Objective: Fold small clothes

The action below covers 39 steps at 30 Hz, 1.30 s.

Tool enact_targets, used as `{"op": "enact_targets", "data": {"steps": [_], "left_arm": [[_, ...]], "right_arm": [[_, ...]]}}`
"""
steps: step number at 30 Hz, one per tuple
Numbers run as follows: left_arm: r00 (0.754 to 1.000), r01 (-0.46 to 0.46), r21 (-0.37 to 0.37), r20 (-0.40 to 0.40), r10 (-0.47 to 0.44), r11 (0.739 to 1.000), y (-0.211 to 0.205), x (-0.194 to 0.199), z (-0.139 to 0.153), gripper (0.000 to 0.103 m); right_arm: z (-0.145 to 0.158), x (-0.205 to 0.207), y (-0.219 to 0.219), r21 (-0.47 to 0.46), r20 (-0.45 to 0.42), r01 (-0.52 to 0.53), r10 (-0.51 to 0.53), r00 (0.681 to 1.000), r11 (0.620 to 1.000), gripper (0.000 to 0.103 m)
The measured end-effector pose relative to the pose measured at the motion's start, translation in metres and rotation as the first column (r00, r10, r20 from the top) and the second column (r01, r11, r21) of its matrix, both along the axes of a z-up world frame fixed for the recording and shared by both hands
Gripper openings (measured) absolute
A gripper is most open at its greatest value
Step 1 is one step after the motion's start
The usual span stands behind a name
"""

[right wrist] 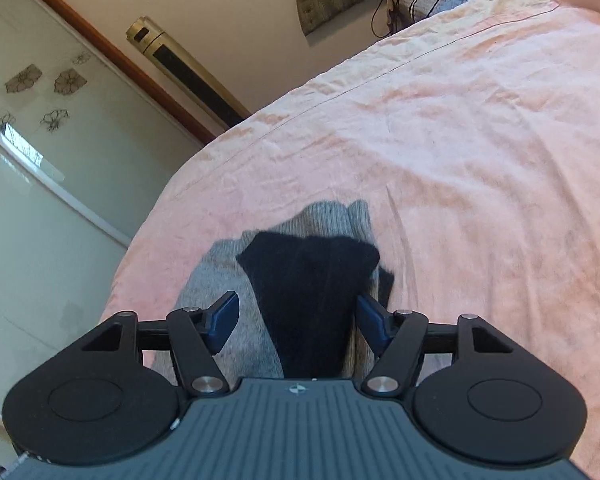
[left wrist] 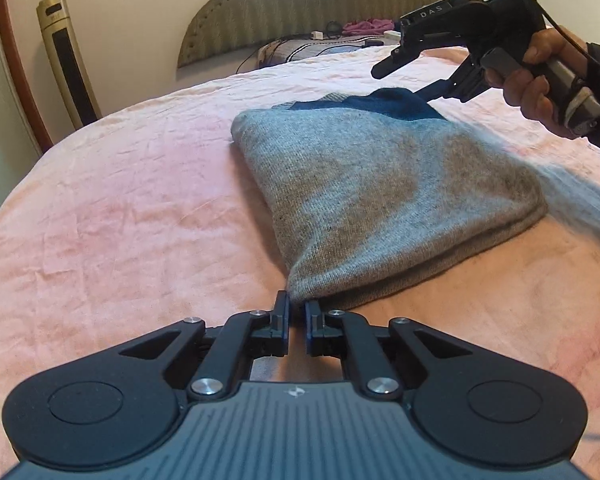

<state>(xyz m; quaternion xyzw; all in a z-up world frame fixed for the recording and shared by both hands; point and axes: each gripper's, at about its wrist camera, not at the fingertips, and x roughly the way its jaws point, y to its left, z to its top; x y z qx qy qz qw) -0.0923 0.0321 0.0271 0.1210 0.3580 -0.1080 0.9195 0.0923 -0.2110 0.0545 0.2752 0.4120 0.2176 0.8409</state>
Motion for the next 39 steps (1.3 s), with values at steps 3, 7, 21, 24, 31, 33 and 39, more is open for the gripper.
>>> {"op": "enact_targets", "data": {"steps": [3,7,21,24,31,33,39], "left_arm": [[1.000,-0.003,0.003,0.002,0.003,1.000,-0.004,0.001,-0.002,0.007],[1.000,-0.008,-0.039,-0.014,0.008,0.999,0.005,-0.001,-0.001,0.007],[0.998,0.063,-0.053,-0.012,-0.063,0.997,0.011,-0.014,0.015,0.009],[0.997,0.072,-0.033,-0.013,-0.072,0.997,-0.005,-0.005,0.008,0.011],[1.000,0.015,-0.045,-0.004,-0.016,0.999,-0.010,0.011,0.003,0.017],[1.000,-0.022,-0.099,-0.005,0.022,0.995,0.000,0.007,0.007,0.009],[0.997,-0.063,-0.137,-0.043,0.058,0.989,0.014,0.001,-0.002,0.007]], "right_arm": [[-0.010,0.013,0.014,-0.026,-0.019,0.000,-0.001,1.000,1.000,0.024],[-0.028,0.015,0.017,-0.149,0.032,-0.019,0.024,0.999,0.989,0.004],[0.006,-0.106,-0.019,0.036,-0.037,-0.148,0.149,0.988,0.988,0.054],[0.002,-0.117,-0.006,-0.019,-0.050,-0.189,0.188,0.981,0.982,0.054],[-0.012,-0.121,0.006,-0.113,-0.085,-0.255,0.247,0.965,0.960,0.014],[-0.006,-0.127,0.000,-0.118,-0.064,-0.260,0.253,0.965,0.959,0.013],[-0.024,-0.135,-0.012,-0.078,-0.083,-0.240,0.233,0.969,0.968,0.014]]}}
